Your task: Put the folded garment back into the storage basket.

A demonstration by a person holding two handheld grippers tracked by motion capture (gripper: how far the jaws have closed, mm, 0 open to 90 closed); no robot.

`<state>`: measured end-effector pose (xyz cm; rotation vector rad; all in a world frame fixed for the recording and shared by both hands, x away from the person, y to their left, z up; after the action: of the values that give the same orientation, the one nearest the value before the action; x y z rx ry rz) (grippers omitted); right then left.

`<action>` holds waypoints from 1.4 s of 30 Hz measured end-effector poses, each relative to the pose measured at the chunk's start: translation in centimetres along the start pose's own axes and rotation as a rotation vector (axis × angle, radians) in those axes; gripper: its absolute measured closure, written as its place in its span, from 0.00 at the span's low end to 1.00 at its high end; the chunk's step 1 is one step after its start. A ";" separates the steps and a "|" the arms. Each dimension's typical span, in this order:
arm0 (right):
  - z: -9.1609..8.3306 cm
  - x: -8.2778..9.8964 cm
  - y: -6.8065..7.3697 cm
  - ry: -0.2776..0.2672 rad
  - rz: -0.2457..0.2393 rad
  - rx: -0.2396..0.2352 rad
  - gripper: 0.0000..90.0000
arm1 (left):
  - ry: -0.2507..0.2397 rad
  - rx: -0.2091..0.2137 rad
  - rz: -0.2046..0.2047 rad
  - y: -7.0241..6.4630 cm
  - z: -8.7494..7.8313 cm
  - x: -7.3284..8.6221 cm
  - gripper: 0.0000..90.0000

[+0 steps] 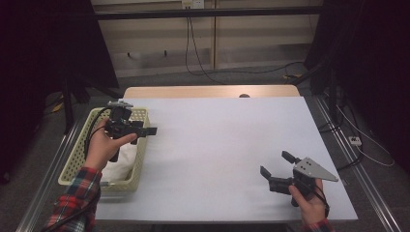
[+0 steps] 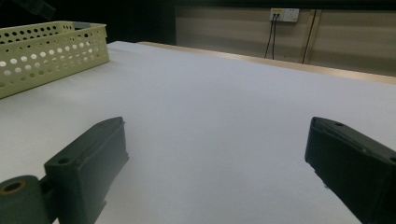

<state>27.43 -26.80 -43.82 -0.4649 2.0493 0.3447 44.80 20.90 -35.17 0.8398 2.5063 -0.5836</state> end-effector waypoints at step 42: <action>-0.1 0.0 0.1 0.000 -0.003 -0.003 0.06 | 0.034 0.195 0.164 -8.3 4.3 5.8 0.30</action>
<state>27.30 -26.80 -43.78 -0.4699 2.0479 0.3457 36.45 15.29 -39.64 1.1235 2.4079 -0.7710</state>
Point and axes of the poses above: each handheld gripper's, and its own axes: z roughly forward along the jaws, x roughly out of its underside, y roughly to its left, the point moved 1 cm from there along z, roughly forward along the jaws, and after that the axes turned 14 degrees about y, right-handed, at the moved point
